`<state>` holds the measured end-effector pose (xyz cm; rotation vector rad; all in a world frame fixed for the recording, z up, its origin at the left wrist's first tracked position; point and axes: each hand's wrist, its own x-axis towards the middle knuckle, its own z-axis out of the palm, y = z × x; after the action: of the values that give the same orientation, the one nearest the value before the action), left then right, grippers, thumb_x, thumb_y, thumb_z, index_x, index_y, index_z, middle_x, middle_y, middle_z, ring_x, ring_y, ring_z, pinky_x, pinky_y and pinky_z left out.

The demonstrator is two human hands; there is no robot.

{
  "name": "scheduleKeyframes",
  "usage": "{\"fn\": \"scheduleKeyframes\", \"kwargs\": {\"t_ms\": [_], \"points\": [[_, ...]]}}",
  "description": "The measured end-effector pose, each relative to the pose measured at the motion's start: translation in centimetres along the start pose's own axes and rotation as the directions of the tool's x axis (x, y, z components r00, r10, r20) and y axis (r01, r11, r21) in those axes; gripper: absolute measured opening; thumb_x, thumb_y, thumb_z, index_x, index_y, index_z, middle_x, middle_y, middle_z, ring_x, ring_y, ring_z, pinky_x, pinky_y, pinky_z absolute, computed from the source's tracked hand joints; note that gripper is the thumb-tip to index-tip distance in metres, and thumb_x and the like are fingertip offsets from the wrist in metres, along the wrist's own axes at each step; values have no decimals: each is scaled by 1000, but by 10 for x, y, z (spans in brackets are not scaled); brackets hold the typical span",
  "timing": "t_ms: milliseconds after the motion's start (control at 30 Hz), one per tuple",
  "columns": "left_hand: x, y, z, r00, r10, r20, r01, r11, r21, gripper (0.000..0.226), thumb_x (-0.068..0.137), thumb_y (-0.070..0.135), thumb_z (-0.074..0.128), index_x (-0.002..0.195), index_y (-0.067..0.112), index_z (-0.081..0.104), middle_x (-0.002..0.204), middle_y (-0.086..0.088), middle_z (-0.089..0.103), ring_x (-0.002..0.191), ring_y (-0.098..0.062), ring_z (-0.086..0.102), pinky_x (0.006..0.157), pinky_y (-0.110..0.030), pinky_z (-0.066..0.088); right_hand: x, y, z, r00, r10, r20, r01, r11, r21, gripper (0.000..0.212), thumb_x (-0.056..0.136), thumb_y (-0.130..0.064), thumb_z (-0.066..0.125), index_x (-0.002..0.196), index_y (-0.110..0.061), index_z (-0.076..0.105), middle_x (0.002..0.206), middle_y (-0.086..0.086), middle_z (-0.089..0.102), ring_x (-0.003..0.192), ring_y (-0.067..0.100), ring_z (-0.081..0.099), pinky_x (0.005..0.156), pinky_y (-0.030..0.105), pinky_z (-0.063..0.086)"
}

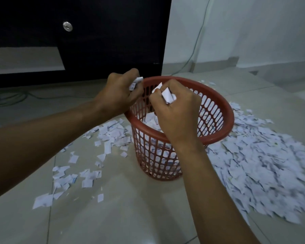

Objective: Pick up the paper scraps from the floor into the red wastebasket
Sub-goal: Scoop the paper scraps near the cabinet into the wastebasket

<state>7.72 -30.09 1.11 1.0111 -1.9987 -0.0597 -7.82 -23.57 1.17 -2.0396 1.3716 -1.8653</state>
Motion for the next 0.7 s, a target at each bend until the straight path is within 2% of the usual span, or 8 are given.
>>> {"fn": "scheduleKeyframes", "kwargs": {"t_ms": [100, 200, 267, 367, 467, 533, 600, 700], "points": [[5, 8, 7, 999, 21, 28, -21, 999, -25, 13, 98, 17, 51, 87, 10, 51, 71, 0, 57, 60, -12, 60, 53, -19, 52, 6, 11, -12, 1000, 17, -4, -17, 999, -38, 16, 84, -13, 63, 69, -14, 58, 57, -8, 52, 50, 5, 46, 50, 10, 32], [11, 16, 15, 999, -3, 49, 6, 999, -54, 17, 99, 21, 50, 93, 6, 54, 72, 10, 56, 63, -2, 62, 54, -12, 51, 11, 23, -22, 999, 50, -7, -50, 995, -86, 17, 84, -14, 63, 68, -11, 61, 56, -6, 55, 52, 10, 49, 47, 18, 36], [14, 21, 20, 999, -3, 46, 7, 996, -85, 18, 99, 23, 49, 95, 6, 55, 73, 13, 55, 64, 2, 62, 55, -9, 50, 14, 31, -27, 996, 85, -11, -85, 989, -118, 18, 84, -16, 62, 66, -13, 60, 56, -8, 54, 52, 10, 49, 47, 15, 33], [20, 29, 28, 999, 24, 44, -19, 993, -114, 18, 99, 23, 49, 95, 7, 55, 73, 12, 56, 65, 1, 62, 57, -7, 49, 19, 46, -32, 974, 201, 102, -175, 960, -220, 23, 88, -28, 59, 68, -17, 56, 59, -7, 54, 55, 8, 49, 52, 20, 37], [25, 34, 36, 992, 27, 120, -12, 992, -124, 12, 100, 26, 48, 95, 15, 52, 76, 18, 54, 68, 12, 59, 55, -3, 44, 19, 64, -36, 844, 419, 335, -244, 856, -455, 43, 88, -60, 49, 94, -20, 65, 98, 2, 64, 93, 19, 59, 77, 37, 49], [27, 34, 41, 975, -7, 222, 33, 993, -112, 13, 100, 29, 47, 100, 18, 54, 84, 15, 58, 73, 9, 61, 56, -5, 46, 19, 67, -38, 776, 505, 376, -272, 807, -524, 57, 85, -69, 43, 113, -24, 64, 125, 4, 57, 117, 24, 51, 95, 45, 44], [28, 30, 45, 958, -44, 284, 70, 994, -82, 18, 99, 32, 48, 108, 20, 57, 95, 12, 60, 81, 2, 62, 61, -10, 47, 19, 65, -38, 802, 487, 347, -280, 819, -502, 49, 87, -64, 48, 115, -27, 64, 131, 2, 54, 122, 22, 48, 99, 44, 42], [28, 21, 49, 940, -72, 333, 85, 996, -27, 24, 97, 34, 52, 116, 21, 58, 107, 10, 52, 87, 1, 54, 67, -11, 39, 19, 61, -38, 853, 412, 320, -262, 869, -420, 24, 91, -42, 56, 102, -24, 69, 118, 0, 63, 105, 14, 58, 83, 30, 43]]}}
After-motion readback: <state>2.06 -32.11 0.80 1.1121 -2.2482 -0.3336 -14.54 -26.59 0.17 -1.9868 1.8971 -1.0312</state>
